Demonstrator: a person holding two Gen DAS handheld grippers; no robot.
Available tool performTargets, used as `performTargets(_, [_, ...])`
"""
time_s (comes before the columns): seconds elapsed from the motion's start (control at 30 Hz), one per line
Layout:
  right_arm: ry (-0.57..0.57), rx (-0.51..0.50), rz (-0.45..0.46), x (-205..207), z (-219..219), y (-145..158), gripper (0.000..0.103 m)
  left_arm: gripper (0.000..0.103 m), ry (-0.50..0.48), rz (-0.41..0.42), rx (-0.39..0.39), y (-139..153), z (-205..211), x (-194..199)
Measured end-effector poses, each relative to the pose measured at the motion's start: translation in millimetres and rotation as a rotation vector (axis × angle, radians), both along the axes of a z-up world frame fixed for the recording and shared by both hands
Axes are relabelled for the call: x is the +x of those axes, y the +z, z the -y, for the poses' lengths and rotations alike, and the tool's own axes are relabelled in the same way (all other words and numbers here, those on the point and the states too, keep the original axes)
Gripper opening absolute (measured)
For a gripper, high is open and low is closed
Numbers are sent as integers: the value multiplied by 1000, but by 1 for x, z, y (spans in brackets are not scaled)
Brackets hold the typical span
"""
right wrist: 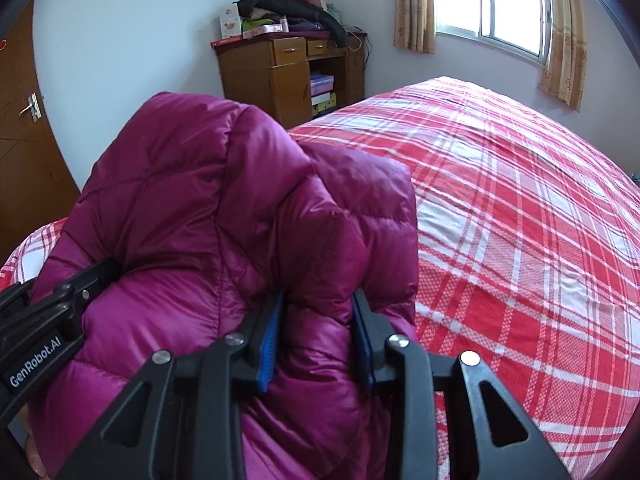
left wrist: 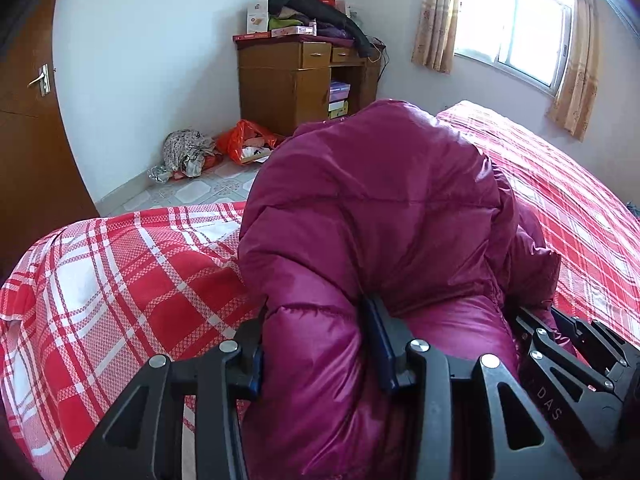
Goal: Fold large clothes
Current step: 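Regrasp the bundle with the right gripper while the left gripper holds it, then lower the magenta bundle onto the bed with both grippers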
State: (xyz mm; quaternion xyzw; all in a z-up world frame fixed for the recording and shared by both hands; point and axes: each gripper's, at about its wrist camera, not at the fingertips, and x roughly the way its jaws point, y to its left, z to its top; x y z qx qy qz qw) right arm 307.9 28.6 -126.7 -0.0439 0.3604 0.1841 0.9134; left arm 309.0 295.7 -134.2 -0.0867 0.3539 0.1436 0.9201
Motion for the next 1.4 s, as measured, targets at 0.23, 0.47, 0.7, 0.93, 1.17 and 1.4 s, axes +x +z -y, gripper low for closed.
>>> performTargets(0.23, [7,28,-51,9,6,-6,35,44,-11,-18,18,-4,3,5])
performTargets(0.47, [11,-11,-41,4,6,-7,35,45,-20,-13,23,-2,4,3])
performTargets(0.7, [53,-11,-67,-6,14,-4,35,48,-59,22,-101,13,-13,-17])
performTargets(0.93, [85,48,-47,5,30,37,37,48,-41,121,-38,58,-38,-25])
performTargets(1.17, [95,104,-16,40,11,72,37,48,13,62,15,52,-43,31])
performTargets(1.4, [38,108,-133,78,2,15,37,48,16,-77,60,18,-23,79])
